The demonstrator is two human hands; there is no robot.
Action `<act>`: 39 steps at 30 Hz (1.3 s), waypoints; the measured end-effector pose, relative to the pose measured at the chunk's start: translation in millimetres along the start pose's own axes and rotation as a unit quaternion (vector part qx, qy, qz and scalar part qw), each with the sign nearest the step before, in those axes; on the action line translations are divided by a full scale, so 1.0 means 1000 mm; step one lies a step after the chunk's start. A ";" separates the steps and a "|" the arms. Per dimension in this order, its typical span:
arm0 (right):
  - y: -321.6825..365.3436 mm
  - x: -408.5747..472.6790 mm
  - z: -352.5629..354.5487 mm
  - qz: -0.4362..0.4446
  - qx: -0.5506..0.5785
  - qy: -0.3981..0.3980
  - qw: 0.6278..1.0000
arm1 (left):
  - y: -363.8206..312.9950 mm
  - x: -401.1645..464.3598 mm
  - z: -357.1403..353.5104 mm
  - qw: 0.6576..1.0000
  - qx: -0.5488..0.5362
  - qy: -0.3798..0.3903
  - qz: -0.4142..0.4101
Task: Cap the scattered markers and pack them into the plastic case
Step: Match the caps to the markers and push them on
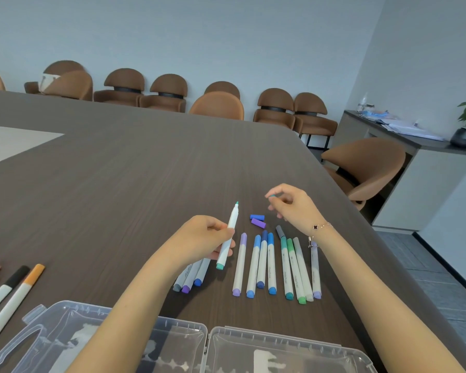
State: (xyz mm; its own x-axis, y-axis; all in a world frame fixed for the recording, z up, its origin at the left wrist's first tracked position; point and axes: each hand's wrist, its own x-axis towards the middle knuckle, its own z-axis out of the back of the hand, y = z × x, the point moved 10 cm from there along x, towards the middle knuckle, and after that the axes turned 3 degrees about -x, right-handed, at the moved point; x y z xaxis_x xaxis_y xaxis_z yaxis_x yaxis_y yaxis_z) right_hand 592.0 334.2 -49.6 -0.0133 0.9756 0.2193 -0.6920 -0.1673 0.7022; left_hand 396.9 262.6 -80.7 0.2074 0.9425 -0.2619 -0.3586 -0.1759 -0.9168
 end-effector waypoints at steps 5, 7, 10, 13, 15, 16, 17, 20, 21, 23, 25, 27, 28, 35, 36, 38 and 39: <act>0.019 -0.005 -0.001 -0.004 0.110 0.030 0.993 | -0.001 -0.001 -0.003 1.000 0.008 0.005 0.002; 0.024 -0.008 -0.006 -0.013 0.132 0.054 0.990 | -0.002 -0.001 -0.003 1.000 0.013 0.006 0.000; 0.031 -0.011 -0.013 -0.005 0.145 0.084 0.986 | -0.003 -0.002 -0.005 1.000 0.017 0.005 -0.002; 0.029 -0.014 -0.020 -0.017 0.192 0.108 0.975 | -0.004 -0.002 -0.007 1.000 0.026 0.009 -0.003; 0.028 -0.015 -0.022 -0.018 0.201 0.117 0.972 | -0.003 -0.001 -0.008 1.000 0.028 0.010 -0.002; 0.027 -0.015 -0.023 -0.018 0.196 0.117 0.974 | -0.003 -0.001 -0.008 1.000 0.028 0.011 -0.002; 0.027 -0.015 -0.023 -0.018 0.194 0.116 0.974 | -0.003 0.000 -0.009 1.000 0.028 0.011 -0.003; 0.024 -0.014 -0.022 -0.033 0.227 0.114 0.967 | -0.003 0.001 -0.008 1.000 0.022 0.011 -0.004; 0.023 -0.013 -0.020 -0.039 0.238 0.112 0.964 | -0.003 0.001 -0.008 1.000 0.021 0.011 -0.004; 0.019 -0.012 -0.014 -0.046 0.246 0.108 0.962 | -0.002 0.001 -0.008 1.000 0.023 0.013 -0.005; 0.016 -0.012 -0.009 -0.045 0.245 0.099 0.963 | -0.001 0.002 -0.009 1.000 0.024 0.014 -0.005; 0.014 -0.011 -0.005 -0.047 0.246 0.088 0.964 | 0.000 0.002 -0.011 0.999 0.029 0.015 -0.004; 0.012 -0.012 -0.004 -0.051 0.244 0.086 0.965 | 0.000 0.002 -0.011 0.999 0.032 0.016 -0.003; 0.008 -0.011 -0.013 -0.071 0.243 0.091 0.963 | 0.004 0.001 -0.015 0.999 0.040 0.029 0.010; 0.008 -0.011 -0.013 -0.072 0.244 0.091 0.963 | 0.005 0.001 -0.015 0.999 0.040 0.030 0.011; 0.007 -0.011 -0.015 -0.076 0.250 0.098 0.960 | 0.006 0.001 -0.015 0.999 0.041 0.032 0.013; 0.007 -0.012 -0.016 -0.077 0.249 0.106 0.960 | 0.006 0.002 -0.016 0.998 0.043 0.034 0.013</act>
State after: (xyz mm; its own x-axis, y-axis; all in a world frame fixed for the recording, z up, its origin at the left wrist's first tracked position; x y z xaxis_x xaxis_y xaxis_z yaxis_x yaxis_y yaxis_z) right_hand 575.7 323.9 -58.5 -0.1207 0.9925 -0.0187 -0.2671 -0.0144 0.9635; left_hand 409.2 258.7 -91.4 0.2563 0.9162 -0.3081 -0.4409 -0.1728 -0.8808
